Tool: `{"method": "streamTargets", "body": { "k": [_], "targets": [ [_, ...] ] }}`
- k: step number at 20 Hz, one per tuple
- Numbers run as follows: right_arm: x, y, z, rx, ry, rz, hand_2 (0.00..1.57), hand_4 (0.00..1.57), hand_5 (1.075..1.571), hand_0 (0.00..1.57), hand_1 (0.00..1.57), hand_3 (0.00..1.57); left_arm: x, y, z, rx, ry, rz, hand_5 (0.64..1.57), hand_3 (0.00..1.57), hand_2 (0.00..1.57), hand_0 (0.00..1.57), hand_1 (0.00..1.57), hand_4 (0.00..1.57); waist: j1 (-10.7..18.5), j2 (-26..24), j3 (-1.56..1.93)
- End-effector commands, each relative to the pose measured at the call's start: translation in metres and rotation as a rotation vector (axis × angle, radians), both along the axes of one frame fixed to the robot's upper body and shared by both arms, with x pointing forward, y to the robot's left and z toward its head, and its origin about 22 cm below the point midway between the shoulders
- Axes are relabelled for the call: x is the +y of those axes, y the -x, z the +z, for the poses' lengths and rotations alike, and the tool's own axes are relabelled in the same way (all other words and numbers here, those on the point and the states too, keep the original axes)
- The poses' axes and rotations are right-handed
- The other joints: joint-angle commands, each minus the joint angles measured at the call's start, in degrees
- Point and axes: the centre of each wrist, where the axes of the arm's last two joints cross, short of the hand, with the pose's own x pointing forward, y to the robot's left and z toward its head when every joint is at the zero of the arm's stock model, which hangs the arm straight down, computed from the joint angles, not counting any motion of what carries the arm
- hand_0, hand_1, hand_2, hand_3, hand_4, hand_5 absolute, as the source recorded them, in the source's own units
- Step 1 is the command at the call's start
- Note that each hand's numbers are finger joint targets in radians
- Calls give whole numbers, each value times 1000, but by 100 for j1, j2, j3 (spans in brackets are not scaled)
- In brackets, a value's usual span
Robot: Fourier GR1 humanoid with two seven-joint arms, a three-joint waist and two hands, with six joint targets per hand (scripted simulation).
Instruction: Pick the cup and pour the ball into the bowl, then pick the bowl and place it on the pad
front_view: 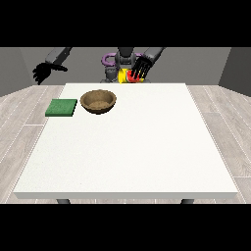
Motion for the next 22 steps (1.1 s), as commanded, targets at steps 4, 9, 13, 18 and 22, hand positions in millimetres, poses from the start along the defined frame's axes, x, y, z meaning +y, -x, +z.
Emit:
{"method": "streamTargets", "body": {
  "k": [4, 9, 13, 18, 22],
  "targets": [
    [4, -33, 24, -10, 6, 34, 0, 0, 1537, 0, 0, 0, -38, 5, 27, -68, -163, 11, 1570, 1564, 1571, 562, 562, 914, -177, 164, -3],
    [33, -67, 41, -4, 44, 64, 0, 0, 1533, 0, 0, 222, -50, 8, 25, -133, -309, -5, 1571, 1571, 1571, 552, 552, 885, -315, 210, -6],
    [53, -83, 43, -44, 21, 98, 0, 0, 1533, 0, 0, 223, -62, 22, 22, -186, -382, -5, 1570, 1571, 1571, 303, 303, 902, -383, 455, -4],
    [42, -80, 45, -47, 7, 79, 0, 0, 1525, 0, 0, 252, -71, 34, 17, -197, -541, -103, 1547, 1571, 1571, 0, 0, 913, -312, 485, -2],
    [49, -84, 43, -81, 7, 111, 0, 0, 1521, 0, 0, 190, -80, 31, 28, -221, -673, -115, 1434, 1571, 1571, 0, 0, 1196, -450, 677, -2]
  ]
}}
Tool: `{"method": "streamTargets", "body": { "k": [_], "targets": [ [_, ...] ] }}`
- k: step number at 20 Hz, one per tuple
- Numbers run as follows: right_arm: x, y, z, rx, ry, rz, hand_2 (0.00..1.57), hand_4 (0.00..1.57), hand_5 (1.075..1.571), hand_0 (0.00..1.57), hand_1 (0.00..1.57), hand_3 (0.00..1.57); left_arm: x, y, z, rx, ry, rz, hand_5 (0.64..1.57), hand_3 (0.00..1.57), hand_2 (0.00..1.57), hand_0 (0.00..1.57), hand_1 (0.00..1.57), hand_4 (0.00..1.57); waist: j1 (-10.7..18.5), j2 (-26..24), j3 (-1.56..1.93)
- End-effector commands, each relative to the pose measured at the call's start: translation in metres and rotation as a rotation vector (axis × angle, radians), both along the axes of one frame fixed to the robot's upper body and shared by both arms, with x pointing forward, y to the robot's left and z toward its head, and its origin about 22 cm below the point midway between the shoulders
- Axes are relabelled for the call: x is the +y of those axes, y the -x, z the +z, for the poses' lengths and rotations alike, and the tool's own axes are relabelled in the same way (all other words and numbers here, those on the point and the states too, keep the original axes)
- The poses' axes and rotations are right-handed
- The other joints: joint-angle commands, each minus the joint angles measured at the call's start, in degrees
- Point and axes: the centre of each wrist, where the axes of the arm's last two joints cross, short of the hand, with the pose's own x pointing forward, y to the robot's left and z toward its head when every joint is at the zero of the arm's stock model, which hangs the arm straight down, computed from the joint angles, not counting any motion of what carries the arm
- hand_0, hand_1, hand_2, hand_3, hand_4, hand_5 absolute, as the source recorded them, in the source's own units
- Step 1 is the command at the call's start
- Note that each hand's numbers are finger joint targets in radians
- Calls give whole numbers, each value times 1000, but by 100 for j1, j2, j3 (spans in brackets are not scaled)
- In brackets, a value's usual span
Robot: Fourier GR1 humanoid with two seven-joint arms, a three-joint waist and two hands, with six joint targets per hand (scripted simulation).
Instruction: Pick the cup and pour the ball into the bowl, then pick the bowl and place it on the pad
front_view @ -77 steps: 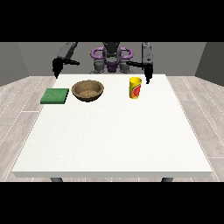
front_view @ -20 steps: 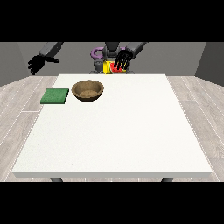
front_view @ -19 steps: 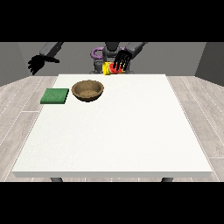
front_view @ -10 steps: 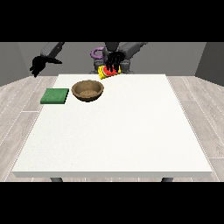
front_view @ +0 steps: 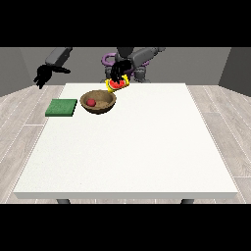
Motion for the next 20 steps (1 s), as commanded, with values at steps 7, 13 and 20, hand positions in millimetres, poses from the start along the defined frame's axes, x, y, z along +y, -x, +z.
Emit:
{"method": "streamTargets", "body": {
  "k": [7, 13, 20],
  "targets": [
    [23, 5, -27, 77, -8, 28, 0, 0, 1518, 0, 0, 117, -10, -20, 34, -88, -401, -17, 1419, 1571, 1571, 970, 970, 1214, -148, -475, 1],
    [9, 7, -19, 34, -12, -6, 0, 0, 1518, 0, 0, 198, -22, -20, 57, -146, -422, -39, 1462, 1571, 1571, 1543, 1543, 1206, -38, -262, -2],
    [-16, 20, -19, 60, -42, -32, 0, 429, 1555, 0, 0, 0, -13, -12, 65, -88, -159, -55, 1456, 1571, 1571, 1349, 1349, 1194, 378, -2, -7]
  ]
}}
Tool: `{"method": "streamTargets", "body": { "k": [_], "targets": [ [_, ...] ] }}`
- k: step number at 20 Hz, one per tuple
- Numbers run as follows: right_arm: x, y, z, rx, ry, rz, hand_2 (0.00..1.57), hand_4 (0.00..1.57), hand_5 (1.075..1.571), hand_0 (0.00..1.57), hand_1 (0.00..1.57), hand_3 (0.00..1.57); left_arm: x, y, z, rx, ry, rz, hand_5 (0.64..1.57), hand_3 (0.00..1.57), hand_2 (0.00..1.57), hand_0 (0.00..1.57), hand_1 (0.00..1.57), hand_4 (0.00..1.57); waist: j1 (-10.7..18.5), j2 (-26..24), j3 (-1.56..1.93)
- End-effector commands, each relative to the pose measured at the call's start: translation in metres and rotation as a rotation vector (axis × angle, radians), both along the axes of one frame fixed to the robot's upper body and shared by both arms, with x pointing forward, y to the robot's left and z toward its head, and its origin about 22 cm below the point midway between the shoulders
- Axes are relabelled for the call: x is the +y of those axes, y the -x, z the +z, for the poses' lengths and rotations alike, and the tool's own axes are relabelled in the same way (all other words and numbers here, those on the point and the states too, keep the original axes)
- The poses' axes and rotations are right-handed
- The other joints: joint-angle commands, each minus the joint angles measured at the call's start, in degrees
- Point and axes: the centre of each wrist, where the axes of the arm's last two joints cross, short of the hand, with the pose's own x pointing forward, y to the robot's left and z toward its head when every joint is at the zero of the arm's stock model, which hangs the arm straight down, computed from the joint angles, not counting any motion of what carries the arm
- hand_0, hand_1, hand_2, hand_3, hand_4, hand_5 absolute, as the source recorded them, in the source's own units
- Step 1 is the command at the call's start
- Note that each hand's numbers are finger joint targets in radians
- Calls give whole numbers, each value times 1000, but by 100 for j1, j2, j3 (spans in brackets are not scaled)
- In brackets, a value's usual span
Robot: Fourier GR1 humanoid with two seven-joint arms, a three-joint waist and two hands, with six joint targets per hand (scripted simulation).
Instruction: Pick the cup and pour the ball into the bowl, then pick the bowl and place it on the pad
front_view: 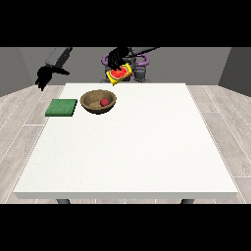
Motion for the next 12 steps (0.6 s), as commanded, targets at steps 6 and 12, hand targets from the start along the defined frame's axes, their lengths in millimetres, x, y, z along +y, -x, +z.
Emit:
{"method": "streamTargets", "body": {
  "k": [6, 12],
  "targets": [
    [-18, 11, 1, 30, -62, -69, 0, 462, 1557, 0, 0, 0, 89, -28, 39, 50, 662, 65, 1570, 1571, 1571, 401, 401, 1001, 939, 162, -25],
    [-6, -1, 5, -20, -80, -96, 0, 236, 1561, 0, 0, 0, 114, -30, 29, 284, 1081, 12, 1564, 1528, 1571, 1294, 1294, 996, 1022, 793, -29]
  ]
}}
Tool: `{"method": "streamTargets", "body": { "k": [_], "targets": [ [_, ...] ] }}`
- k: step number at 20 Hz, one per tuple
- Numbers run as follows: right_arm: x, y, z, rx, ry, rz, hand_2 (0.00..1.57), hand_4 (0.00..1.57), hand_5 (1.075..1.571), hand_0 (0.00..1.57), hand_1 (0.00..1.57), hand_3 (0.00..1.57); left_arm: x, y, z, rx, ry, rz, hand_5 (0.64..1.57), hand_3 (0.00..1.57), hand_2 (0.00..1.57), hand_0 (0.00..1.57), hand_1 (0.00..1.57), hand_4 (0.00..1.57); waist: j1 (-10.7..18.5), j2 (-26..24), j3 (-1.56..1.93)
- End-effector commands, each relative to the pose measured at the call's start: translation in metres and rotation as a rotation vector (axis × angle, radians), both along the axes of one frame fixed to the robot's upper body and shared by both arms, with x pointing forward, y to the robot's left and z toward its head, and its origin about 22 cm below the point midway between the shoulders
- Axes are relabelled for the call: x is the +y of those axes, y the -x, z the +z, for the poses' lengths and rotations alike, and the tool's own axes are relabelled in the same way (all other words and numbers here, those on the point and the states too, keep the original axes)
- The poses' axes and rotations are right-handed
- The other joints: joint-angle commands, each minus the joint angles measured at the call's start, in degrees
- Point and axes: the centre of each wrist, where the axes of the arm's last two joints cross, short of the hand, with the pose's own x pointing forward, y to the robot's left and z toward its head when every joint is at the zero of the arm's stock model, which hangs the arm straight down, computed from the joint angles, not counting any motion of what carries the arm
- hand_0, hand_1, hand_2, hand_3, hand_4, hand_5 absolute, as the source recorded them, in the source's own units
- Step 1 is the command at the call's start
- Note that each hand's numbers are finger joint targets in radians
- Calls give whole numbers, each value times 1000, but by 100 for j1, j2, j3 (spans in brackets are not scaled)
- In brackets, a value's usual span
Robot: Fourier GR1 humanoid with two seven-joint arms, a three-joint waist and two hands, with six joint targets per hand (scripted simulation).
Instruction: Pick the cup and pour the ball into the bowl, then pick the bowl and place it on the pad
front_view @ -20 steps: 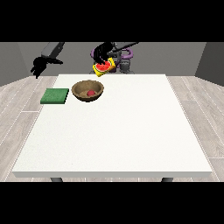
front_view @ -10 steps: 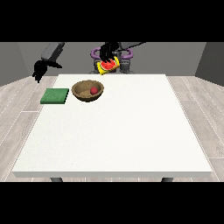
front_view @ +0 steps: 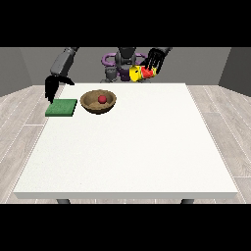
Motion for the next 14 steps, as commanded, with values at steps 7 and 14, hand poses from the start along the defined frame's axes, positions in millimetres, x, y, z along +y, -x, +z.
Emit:
{"method": "streamTargets", "body": {
  "k": [7, 14],
  "targets": [
    [42, -33, 14, -124, -53, 83, 0, 391, 1570, 0, 0, 0, 46, -13, 7, 72, 689, -150, 1545, 0, 0, 519, 519, 830, -282, 1236, -2],
    [68, -36, 5, -41, -14, 169, 0, 235, 1549, 0, 0, 0, 79, -10, -53, 197, 870, -169, 1516, 0, 0, 0, 0, 0, -699, 888, 18]
  ]
}}
